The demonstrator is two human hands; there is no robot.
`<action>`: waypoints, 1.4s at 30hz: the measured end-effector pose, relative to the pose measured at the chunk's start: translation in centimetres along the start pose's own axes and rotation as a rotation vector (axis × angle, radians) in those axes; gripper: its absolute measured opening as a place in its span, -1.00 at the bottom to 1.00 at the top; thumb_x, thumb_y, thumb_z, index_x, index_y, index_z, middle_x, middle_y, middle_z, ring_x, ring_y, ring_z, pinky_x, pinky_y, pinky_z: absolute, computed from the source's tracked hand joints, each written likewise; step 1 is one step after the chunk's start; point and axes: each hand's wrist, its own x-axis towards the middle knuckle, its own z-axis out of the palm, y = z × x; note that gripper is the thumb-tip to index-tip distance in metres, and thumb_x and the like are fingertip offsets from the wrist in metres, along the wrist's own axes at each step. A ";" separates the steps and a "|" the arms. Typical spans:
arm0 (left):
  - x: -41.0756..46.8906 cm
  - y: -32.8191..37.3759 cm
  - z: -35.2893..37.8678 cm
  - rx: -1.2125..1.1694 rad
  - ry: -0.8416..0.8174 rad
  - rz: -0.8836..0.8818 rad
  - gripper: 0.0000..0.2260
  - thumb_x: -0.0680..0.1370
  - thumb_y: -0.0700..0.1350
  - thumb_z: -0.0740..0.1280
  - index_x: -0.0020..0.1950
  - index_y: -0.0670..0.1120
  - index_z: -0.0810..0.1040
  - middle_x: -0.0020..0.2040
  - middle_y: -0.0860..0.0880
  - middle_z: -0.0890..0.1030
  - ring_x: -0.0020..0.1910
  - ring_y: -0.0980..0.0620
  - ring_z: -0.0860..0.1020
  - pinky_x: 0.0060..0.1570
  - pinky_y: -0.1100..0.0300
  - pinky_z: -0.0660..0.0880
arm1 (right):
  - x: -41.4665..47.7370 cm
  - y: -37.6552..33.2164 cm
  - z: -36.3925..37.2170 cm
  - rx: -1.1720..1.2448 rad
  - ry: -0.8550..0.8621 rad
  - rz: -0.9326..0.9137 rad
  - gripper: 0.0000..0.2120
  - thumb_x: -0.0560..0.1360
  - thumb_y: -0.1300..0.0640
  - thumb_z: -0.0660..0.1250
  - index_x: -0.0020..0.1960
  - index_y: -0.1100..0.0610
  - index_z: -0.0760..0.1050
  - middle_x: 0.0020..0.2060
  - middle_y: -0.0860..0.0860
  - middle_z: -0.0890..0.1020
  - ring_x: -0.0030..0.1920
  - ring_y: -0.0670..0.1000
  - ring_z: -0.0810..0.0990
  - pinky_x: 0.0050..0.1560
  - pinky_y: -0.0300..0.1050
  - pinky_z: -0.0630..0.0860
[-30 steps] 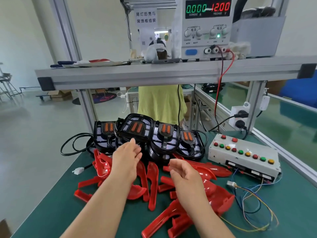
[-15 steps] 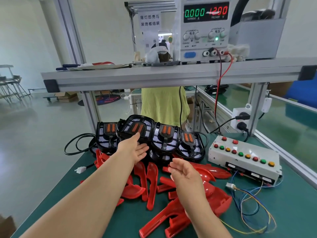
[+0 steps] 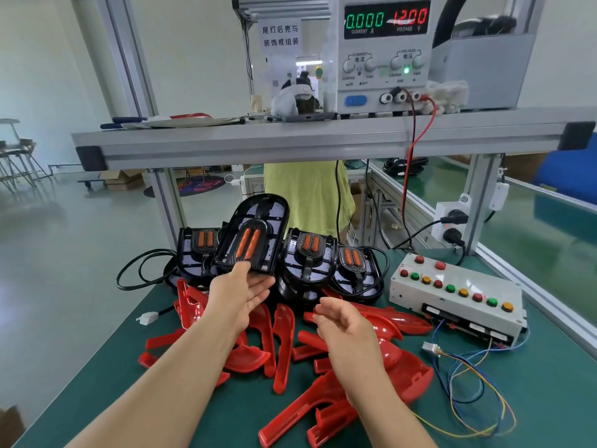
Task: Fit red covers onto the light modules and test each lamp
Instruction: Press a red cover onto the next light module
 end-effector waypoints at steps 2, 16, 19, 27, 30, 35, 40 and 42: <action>-1.1 -0.4 -0.5 0.033 -0.032 0.041 -0.77 0.66 -0.11 0.20 0.08 -0.20 0.60 -0.11 -0.15 0.73 -0.14 -0.05 0.72 -0.12 0.08 0.56 | 0.0 0.1 0.0 0.001 -0.006 -0.021 -0.75 0.57 0.21 0.37 0.09 -0.14 0.54 0.04 -0.16 0.67 0.03 -0.30 0.62 0.14 -0.31 0.55; -8.7 -4.3 -0.5 0.346 -0.527 0.058 -0.76 0.66 -0.09 0.20 0.11 -0.20 0.59 -0.03 -0.18 0.72 -0.08 -0.13 0.70 -0.10 0.13 0.61 | 0.0 -0.7 -0.6 0.660 -0.257 0.116 -0.35 0.43 -0.24 0.40 0.29 0.24 0.56 0.21 0.25 0.63 0.20 0.22 0.63 0.18 0.12 0.60; -8.6 -3.9 -1.1 0.437 -0.562 0.027 -0.62 0.62 0.10 0.24 0.10 -0.22 0.59 -0.07 -0.15 0.73 -0.10 -0.10 0.71 -0.15 0.19 0.58 | 0.1 -0.6 -1.0 0.802 -0.219 0.169 -0.50 0.51 -0.16 0.27 0.11 0.23 0.68 0.18 0.27 0.64 0.11 0.17 0.68 0.05 0.00 0.65; -2.2 0.2 -4.1 0.821 0.158 0.338 -0.59 0.65 0.12 0.15 -0.17 -0.14 0.55 -0.24 -0.12 0.63 -0.21 -0.12 0.60 -0.14 0.00 0.54 | 0.6 -0.4 -1.4 0.910 -0.148 0.169 -0.61 0.51 -0.12 0.31 0.15 0.12 0.68 0.23 0.19 0.64 0.24 0.17 0.62 0.24 0.15 0.54; -0.9 0.7 -3.3 1.166 0.106 0.303 -0.54 0.66 0.18 0.06 -0.27 -0.12 0.40 -0.28 -0.10 0.56 -0.27 -0.09 0.52 -0.25 0.07 0.38 | 0.6 -0.4 -1.2 0.890 -0.177 0.167 -0.60 0.51 -0.13 0.29 0.16 0.12 0.68 0.23 0.19 0.64 0.25 0.17 0.62 0.27 0.15 0.54; -0.7 1.6 -1.3 0.903 -0.008 0.082 -0.48 0.63 0.26 0.07 -0.19 -0.14 0.48 -0.10 -0.23 0.64 -0.10 -0.19 0.61 0.13 -0.14 0.55 | 0.4 -0.4 -1.1 0.842 -0.213 0.161 -0.60 0.51 -0.14 0.27 0.14 0.08 0.69 0.20 0.17 0.66 0.21 0.15 0.64 0.17 0.07 0.61; -2.2 2.7 -0.9 0.577 -0.095 -0.103 -0.19 0.45 0.53 0.09 0.35 -0.11 0.48 0.21 -0.10 0.58 0.18 -0.10 0.55 0.18 -0.15 0.43 | 0.3 -0.2 -0.8 0.762 -0.260 0.192 -0.62 0.54 -0.13 0.25 0.16 0.06 0.68 0.22 0.16 0.65 0.24 0.14 0.63 0.21 0.08 0.59; -2.8 2.9 -0.7 0.572 -0.137 -0.092 -0.36 0.47 0.45 0.23 0.18 -0.09 0.53 0.13 -0.05 0.60 0.16 -0.07 0.54 0.19 -0.13 0.43 | 0.2 -0.3 -0.6 0.717 -0.294 0.197 -0.62 0.58 -0.12 0.23 0.17 0.06 0.68 0.23 0.15 0.65 0.24 0.13 0.63 0.16 0.02 0.61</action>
